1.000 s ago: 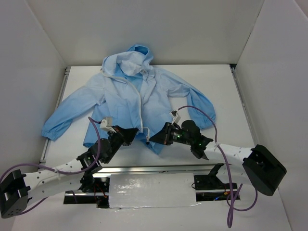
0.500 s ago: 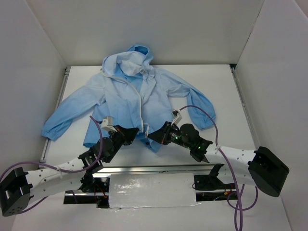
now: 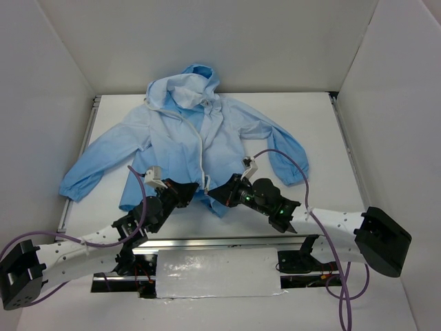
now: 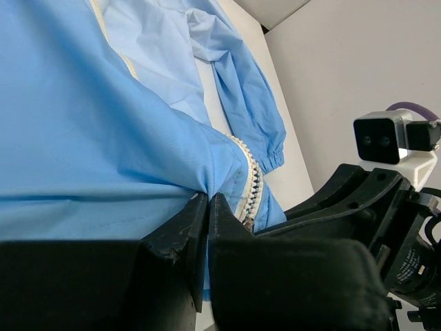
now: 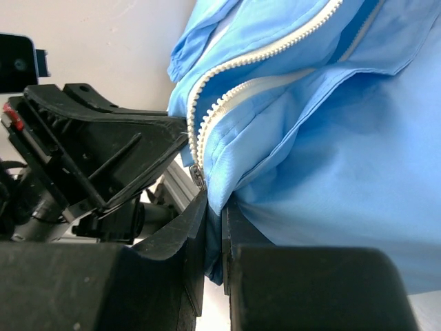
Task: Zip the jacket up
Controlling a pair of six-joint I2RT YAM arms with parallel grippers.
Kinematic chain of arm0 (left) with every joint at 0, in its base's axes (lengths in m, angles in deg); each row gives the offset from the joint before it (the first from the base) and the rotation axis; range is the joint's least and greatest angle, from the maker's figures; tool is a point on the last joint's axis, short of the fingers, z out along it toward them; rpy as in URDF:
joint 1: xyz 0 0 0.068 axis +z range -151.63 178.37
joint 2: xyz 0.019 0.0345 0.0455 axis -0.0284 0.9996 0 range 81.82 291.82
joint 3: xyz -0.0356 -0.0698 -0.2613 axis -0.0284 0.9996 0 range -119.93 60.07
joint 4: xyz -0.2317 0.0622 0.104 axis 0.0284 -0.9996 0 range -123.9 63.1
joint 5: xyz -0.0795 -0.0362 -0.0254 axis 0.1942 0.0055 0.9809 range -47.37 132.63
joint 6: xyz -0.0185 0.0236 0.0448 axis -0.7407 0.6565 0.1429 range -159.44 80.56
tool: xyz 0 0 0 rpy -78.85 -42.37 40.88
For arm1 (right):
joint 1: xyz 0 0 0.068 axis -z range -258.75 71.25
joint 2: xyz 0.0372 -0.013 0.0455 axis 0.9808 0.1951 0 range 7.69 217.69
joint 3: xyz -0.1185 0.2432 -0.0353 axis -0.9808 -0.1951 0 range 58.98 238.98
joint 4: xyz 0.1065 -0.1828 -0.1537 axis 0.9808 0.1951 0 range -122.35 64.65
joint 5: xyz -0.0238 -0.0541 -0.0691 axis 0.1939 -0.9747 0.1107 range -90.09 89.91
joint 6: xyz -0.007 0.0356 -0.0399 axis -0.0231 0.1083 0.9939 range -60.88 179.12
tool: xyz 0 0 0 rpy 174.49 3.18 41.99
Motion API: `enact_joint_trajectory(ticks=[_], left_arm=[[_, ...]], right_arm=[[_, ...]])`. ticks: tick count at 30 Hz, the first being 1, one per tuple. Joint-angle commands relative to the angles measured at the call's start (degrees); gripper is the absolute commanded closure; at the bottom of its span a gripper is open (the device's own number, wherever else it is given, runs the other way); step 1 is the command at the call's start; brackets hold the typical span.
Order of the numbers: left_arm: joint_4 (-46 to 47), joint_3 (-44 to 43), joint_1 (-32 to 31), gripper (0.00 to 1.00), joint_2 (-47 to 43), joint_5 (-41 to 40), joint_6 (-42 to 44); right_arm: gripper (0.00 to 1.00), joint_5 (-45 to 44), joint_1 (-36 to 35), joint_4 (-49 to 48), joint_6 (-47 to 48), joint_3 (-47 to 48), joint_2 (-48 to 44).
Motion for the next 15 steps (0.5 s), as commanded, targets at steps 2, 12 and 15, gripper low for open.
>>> enact_joint_trajectory(ticks=[2, 12, 15], left_arm=[[2.0, -2.9, 0.1, 1.00, 0.0, -1.1, -1.2], [0.3, -3.1, 0.1, 1.00, -1.8, -2.5, -1.1], [0.3, -3.1, 0.1, 1.00, -1.6, -2.2, -1.1]], right_arm=[[1.00, -3.1, -1.0, -2.1, 1.7, 2.7, 0.8], [1.00, -6.6, -2.2, -1.2, 1.6, 2.4, 1.0], [1.00, -6.7, -2.4, -1.6, 1.8, 2.6, 1.1]])
